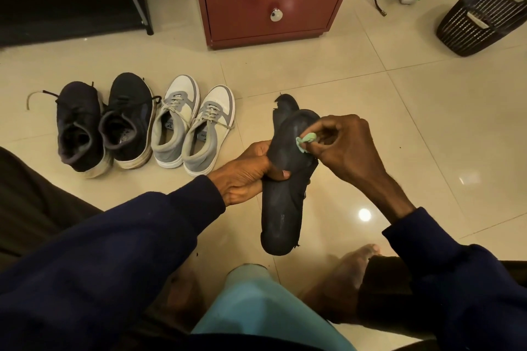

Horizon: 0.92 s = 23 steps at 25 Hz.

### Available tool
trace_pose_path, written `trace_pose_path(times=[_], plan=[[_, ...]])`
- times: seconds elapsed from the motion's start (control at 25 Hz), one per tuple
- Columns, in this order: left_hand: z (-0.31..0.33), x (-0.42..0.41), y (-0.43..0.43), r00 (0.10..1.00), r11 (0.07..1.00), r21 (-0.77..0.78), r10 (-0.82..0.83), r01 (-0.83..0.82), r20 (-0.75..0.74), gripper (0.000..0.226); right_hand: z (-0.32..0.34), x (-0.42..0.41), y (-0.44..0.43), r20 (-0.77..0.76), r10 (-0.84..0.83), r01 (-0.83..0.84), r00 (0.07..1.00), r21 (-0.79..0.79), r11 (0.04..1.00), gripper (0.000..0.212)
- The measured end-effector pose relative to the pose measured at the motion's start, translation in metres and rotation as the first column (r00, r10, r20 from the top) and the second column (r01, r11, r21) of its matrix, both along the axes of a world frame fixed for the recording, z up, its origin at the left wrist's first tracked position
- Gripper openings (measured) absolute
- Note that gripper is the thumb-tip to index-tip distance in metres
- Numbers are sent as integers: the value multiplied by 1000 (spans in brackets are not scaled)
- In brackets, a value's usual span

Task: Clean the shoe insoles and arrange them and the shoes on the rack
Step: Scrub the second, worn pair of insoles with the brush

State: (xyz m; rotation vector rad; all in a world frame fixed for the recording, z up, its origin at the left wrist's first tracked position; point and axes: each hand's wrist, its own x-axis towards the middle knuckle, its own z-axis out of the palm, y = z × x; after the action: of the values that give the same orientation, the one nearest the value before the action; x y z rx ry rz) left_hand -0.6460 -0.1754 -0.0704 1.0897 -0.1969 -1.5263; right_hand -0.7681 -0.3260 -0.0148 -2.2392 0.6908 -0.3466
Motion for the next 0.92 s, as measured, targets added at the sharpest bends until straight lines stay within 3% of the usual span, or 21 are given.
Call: trace_pose_path(times=[0.08,0.16,0.28,0.48,0.64,0.84,0.92], plan=[[3,3,-1,999,999,-34,22,-23,-49,55,5,0,-7,54,-75,62,996,206,977,16],[6,3,0,998,998,-8,58,-58,-33,48,7,-2,-12,58,-108,87,992,296,951,20],[5,3,-1,992,992,49,115,-117,56,42,4,-1,-7,49,-90,80,995,169,982,16],[4,2,-2,982,994,55,90,-100,163,40,-7,6,21,3,124,-123,992,-108,986,11],[6,1,-1,990,995,65,62,-71,129,38,-14,5,10,58,54,-33,997,-323,946,14],[5,-2,1,987,998,39,52,-58,150,34,-7,8,26,-50,211,-216,976,-135,967,14],[5,0,0,992,999,33,39,-43,120,37,-9,11,22,-40,177,-182,983,-190,965,12]])
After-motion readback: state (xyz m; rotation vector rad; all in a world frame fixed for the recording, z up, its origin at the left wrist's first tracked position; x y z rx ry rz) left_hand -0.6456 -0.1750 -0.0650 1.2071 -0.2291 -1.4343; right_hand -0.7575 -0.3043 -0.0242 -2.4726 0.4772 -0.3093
